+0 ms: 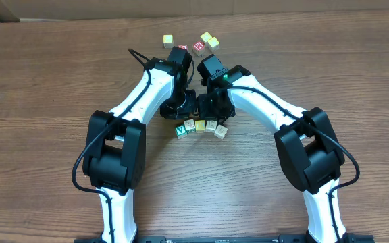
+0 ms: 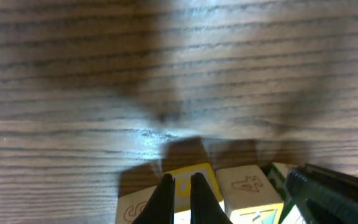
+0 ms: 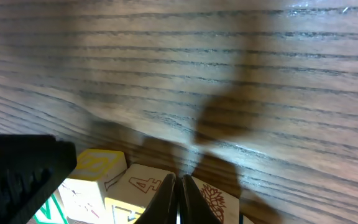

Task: Flip 5 blocks

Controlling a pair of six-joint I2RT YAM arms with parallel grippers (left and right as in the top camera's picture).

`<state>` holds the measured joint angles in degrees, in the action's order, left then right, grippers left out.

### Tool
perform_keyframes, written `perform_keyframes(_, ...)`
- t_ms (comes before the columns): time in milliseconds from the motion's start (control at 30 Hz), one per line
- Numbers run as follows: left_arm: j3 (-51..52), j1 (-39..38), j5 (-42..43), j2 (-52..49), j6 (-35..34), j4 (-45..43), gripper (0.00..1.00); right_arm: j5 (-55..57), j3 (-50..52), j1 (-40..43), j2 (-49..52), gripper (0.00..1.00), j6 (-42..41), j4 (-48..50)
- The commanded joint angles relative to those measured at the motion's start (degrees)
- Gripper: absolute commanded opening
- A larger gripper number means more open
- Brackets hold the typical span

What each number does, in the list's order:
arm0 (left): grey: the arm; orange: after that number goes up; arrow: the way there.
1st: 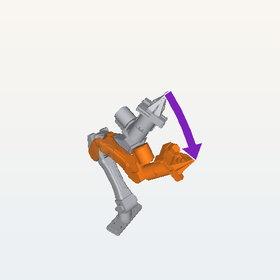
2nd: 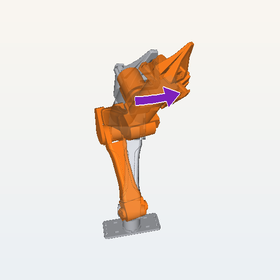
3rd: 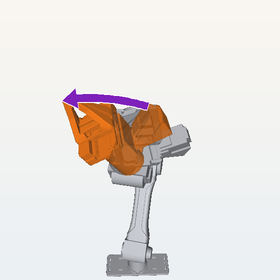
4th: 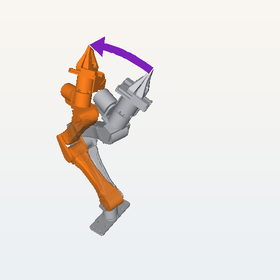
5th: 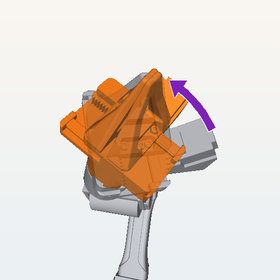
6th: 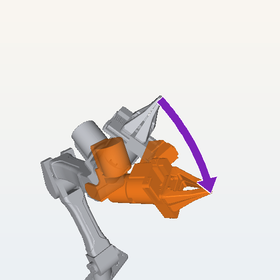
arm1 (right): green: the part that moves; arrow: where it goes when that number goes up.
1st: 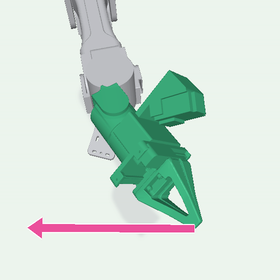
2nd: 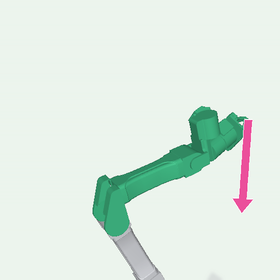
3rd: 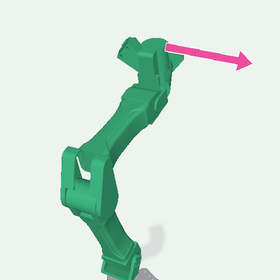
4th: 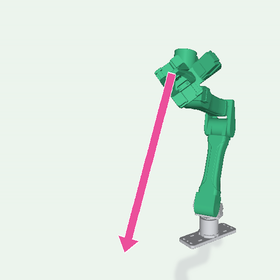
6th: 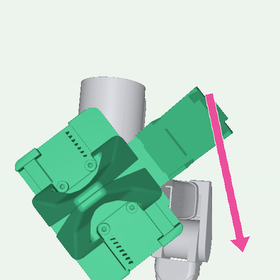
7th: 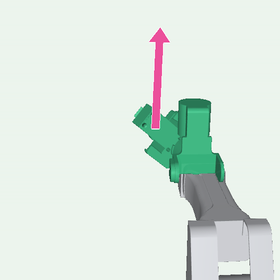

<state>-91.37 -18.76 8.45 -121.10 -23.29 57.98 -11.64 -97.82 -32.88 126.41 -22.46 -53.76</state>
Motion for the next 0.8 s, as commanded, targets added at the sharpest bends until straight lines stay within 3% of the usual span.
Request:
perform_keyframes(0,0.48,-0.04,1.29,-0.52,2.86,0.81,0.04,-0.04,-1.51,-0.07,-2.67,0.05,-0.28,-0.13)
perform_keyframes(433,0.48,-0.04,1.29,-0.52,2.91,-2.16,0.04,-0.02,-1.51,-0.07,-2.67,0.06,-0.28,0.17)
perform_keyframes(767,0.50,-0.04,1.57,-0.52,2.14,1.81,0.04,-0.04,-1.51,-0.07,-2.67,0.06,-0.28,0.13)
